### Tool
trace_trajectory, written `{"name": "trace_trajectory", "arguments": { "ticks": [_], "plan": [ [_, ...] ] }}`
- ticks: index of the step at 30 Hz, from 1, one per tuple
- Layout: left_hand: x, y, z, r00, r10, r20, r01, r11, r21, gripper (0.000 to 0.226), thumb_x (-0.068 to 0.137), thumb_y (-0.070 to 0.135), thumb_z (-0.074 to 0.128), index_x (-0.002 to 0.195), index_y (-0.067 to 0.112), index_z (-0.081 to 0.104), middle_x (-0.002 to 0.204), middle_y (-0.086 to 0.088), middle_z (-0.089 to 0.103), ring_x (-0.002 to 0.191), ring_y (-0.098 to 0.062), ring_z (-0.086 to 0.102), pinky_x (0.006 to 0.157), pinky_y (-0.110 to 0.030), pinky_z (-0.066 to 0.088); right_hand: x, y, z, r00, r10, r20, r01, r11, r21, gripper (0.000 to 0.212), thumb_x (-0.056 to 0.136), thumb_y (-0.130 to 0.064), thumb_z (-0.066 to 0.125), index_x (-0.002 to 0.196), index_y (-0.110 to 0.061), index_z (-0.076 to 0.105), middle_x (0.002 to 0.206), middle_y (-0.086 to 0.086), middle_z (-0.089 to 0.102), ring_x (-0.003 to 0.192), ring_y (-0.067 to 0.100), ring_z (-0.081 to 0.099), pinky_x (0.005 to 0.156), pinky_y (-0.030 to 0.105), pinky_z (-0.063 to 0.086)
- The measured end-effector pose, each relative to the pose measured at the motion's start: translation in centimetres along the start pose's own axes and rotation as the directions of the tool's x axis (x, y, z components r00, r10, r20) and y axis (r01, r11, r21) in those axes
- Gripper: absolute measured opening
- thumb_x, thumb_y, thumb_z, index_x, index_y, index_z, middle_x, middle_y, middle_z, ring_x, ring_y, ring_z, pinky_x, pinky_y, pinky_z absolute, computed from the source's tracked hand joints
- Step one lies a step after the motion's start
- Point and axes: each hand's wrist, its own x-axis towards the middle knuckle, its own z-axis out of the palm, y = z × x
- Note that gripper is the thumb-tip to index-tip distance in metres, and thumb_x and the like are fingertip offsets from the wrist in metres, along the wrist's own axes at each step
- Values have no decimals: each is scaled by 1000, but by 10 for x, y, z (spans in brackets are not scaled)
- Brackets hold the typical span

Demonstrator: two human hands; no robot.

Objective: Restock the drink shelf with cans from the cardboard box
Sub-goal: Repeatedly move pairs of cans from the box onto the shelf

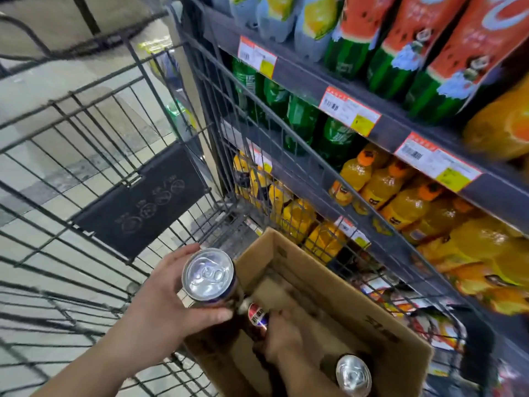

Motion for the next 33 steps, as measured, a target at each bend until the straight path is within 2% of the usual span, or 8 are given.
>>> {"name": "trace_trajectory", "arguments": {
  "ticks": [4, 8, 11, 17, 21, 25, 29, 33],
  "plan": [
    [-2, 4, 1, 1000, 2, 7, -2, 1000, -2, 79, 29, 68, 84, 98, 76, 46, 127, 20, 52, 117, 1, 51, 105, -29, 38, -12, -2, -2, 999, 43, -12, -42, 995, 87, 55, 79, -40, 72, 126, -22, 51, 131, 4, 60, 123, 23, 56, 99, 27, 43],
    [-11, 22, -1, 999, 39, 34, -39, 999, 8, 78, 43, 38, 92, 90, 80, 45, 129, 17, 49, 118, 3, 47, 103, -24, 35, -42, 1, -25, 990, 69, -122, -37, 967, 252, 51, 79, -41, 70, 122, -21, 51, 128, 5, 62, 120, 27, 58, 96, 30, 46],
    [-17, 34, -5, 997, 37, 73, -40, 999, 29, 72, 49, 29, 94, 89, 72, 53, 129, 15, 46, 121, -4, 46, 105, -25, 31, -71, 1, -54, 972, 41, -230, 49, 928, 369, 58, 73, -40, 75, 118, -19, 46, 123, 6, 59, 118, 29, 58, 95, 32, 47],
    [-22, 68, -19, 980, 95, 174, -110, 991, 78, 69, 44, 51, 92, 102, 55, 55, 129, 16, 48, 128, -9, 40, 112, -32, 29, -147, -7, -108, 900, 21, -436, 194, 876, 442, 60, 54, -48, 80, 100, -36, 43, 106, -3, 65, 103, 21, 62, 91, 36, 51],
    [-17, 101, -34, 959, 186, 213, -211, 973, 99, 77, 44, 67, 85, 112, 39, 64, 126, 8, 55, 125, -17, 47, 109, -46, 36, -206, -16, -144, 859, 0, -511, 280, 836, 472, 61, 64, -35, 86, 111, -30, 46, 112, -5, 67, 106, 19, 63, 91, 35, 51],
    [-13, 151, -44, 936, 241, 255, -264, 963, 59, 75, 47, 60, 88, 114, 36, 63, 131, 3, 50, 124, -14, 46, 111, -42, 35, -259, -17, -175, 793, 2, -609, 365, 799, 478, 74, 69, -28, 86, 130, -19, 45, 122, -3, 63, 113, 17, 59, 92, 28, 46],
    [-5, 194, -36, 885, 329, 329, -369, 927, 63, 78, 43, 74, 82, 110, 37, 64, 117, 3, 63, 112, -19, 58, 97, -46, 48, -307, -3, -195, 734, 40, -678, 419, 759, 499, 71, 72, -22, 85, 131, -16, 45, 115, -7, 61, 108, 12, 58, 85, 22, 42],
    [-29, 264, -5, 823, 375, 428, -412, 911, -5, 69, 47, 61, 88, 107, 36, 64, 116, 3, 65, 106, -16, 62, 94, -43, 50, -360, 36, -209, 660, 131, -739, 463, 704, 539, 71, 71, -24, 86, 129, -18, 47, 114, -8, 59, 106, 10, 56, 86, 22, 42]
  ]
}}
